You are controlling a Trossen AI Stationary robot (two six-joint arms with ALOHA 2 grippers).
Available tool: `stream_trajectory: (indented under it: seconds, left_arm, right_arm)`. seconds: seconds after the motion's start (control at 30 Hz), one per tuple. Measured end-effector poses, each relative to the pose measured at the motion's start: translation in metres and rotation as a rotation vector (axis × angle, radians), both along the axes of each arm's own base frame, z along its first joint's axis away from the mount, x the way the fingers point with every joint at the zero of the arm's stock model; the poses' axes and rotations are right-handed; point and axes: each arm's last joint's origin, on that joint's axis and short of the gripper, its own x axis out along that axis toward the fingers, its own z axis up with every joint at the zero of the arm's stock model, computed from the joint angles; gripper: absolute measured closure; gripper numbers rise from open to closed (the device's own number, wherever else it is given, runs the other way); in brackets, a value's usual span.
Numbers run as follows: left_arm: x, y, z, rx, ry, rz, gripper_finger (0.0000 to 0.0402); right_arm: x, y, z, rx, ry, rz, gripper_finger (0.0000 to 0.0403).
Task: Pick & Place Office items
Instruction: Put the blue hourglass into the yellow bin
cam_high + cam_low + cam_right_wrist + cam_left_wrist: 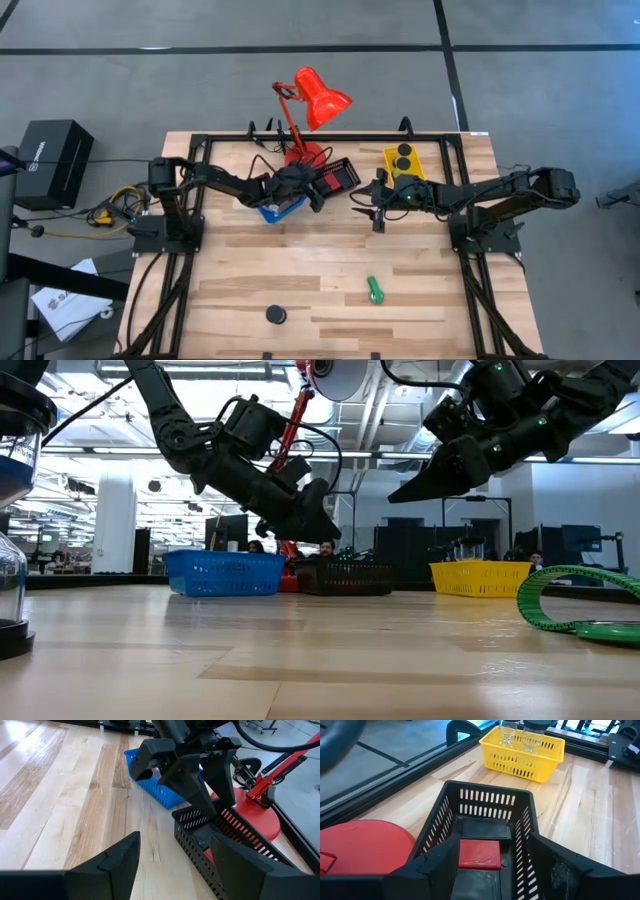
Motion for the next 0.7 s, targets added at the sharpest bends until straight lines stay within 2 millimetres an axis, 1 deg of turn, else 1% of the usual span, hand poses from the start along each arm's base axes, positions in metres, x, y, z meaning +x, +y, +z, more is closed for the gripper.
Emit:
stream_trajectory:
  seconds: [0.13,0.33,0.47,0.6,0.7]
  left_arm:
    - [-0.001,0.000,0.006,0.003,-0.015,0.000,0.0174]
    - [-0.004,-0.004,0.030,0.020,-0.087,-0.009,0.0174]
    - [-0.007,-0.014,0.050,0.038,-0.135,-0.038,0.0174]
    - [-0.010,-0.025,0.063,0.063,-0.156,-0.076,0.0174]
    - [-0.010,-0.032,0.068,0.063,-0.167,-0.098,0.0174]
  right_arm:
    - [0.000,0.000,0.000,0.000,0.001,0.000,0.0172]
    - [0.000,0.000,0.000,0.000,0.003,0.000,0.0172]
    - [0.000,0.000,0.000,0.000,0.004,0.000,0.0172]
    - [0.000,0.000,0.000,0.012,0.002,-0.004,0.0172]
    - [0.000,0.000,0.000,0.036,-0.002,-0.014,0.0172]
